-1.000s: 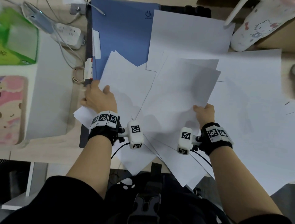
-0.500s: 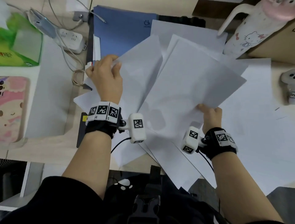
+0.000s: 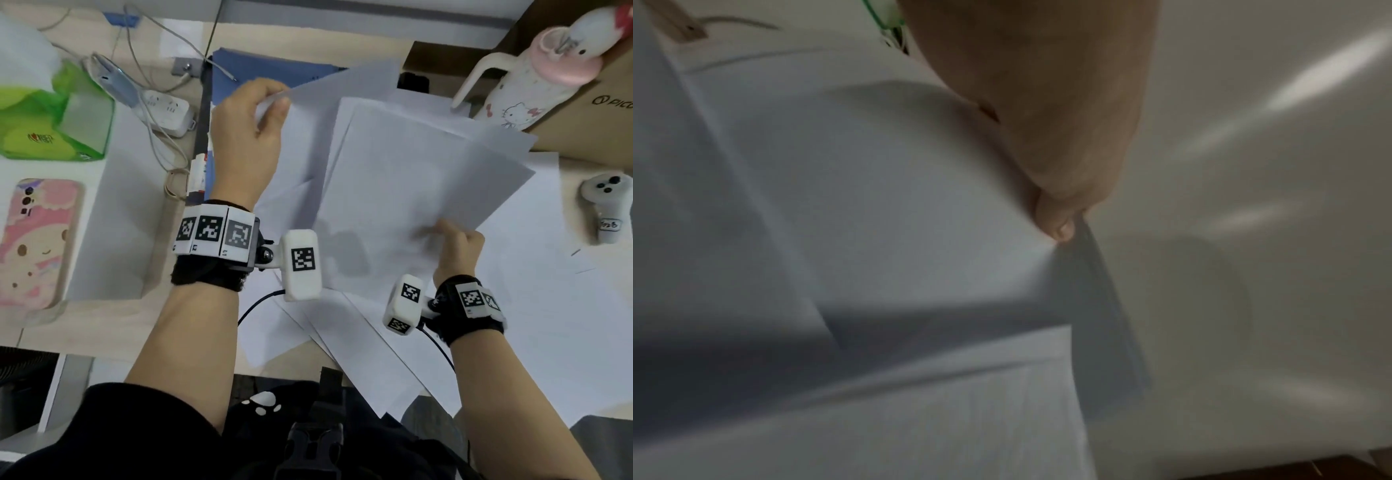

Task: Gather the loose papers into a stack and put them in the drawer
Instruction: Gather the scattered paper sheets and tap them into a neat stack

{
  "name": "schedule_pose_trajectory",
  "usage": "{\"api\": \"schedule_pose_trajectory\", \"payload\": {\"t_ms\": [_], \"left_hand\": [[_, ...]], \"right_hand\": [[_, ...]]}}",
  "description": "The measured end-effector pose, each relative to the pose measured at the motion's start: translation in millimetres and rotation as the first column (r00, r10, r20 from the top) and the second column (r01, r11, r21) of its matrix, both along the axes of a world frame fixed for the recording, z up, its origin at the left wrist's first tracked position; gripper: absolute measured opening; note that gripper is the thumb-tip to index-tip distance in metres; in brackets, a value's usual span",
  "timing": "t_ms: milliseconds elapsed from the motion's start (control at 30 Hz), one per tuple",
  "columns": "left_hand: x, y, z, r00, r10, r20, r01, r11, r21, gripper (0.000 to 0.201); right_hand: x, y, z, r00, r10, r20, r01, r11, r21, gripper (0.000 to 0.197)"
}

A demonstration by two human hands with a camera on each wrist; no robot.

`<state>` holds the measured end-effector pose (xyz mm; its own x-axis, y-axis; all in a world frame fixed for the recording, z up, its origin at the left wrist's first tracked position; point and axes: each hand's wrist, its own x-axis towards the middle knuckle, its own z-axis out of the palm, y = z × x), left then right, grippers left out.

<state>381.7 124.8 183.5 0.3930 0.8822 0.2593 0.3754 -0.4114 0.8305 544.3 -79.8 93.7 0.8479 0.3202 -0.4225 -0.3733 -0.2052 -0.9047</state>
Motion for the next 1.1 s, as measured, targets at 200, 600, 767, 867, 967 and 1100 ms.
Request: {"api": "schedule_pose_trajectory", "payload": {"t_ms": [200,600,767,867,967,1100], "left_hand": [[5.5,-12.2,19.4,0.988,-0.152,0.032,0.154,0.984,-0.085,0.018],[-4.2,-22.1,41.6,0.979,-0.199,0.041,0.199,0.980,0.000,0.008],[-17.0,-16.8,38.2,0.994,-0.089,0.055,0.086,0.994,0.063,0.014],[-30.1,-10.4,30.8,0.985,0.016,0.172,-0.028,0.998,0.063,0.031],[-44.1,-7.2,22.9,0.914,0.142,0.380,-0.028,0.957,-0.289,0.076],[-49.6,-15.0,13.0,0.951,0.059,0.303,0.152,0.766,-0.624,0.087]], "right_hand": [[1.5,23.2,28.7,0.984,0.139,0.110,-0.155,0.977,0.146,0.009],[-9.0,52.5,54.7,0.924,0.279,0.260,-0.330,0.927,0.177,0.024],[-16.4,61.4,58.9,0.906,0.281,0.318,-0.345,0.924,0.166,0.025],[-22.9,65.9,64.2,0.920,0.245,0.306,-0.316,0.926,0.206,0.019],[-27.6,67.7,74.4,0.945,0.177,0.277,-0.251,0.932,0.260,0.025],[-28.8,72.0,85.7,0.956,0.125,0.267,-0.208,0.927,0.312,0.022]]}}
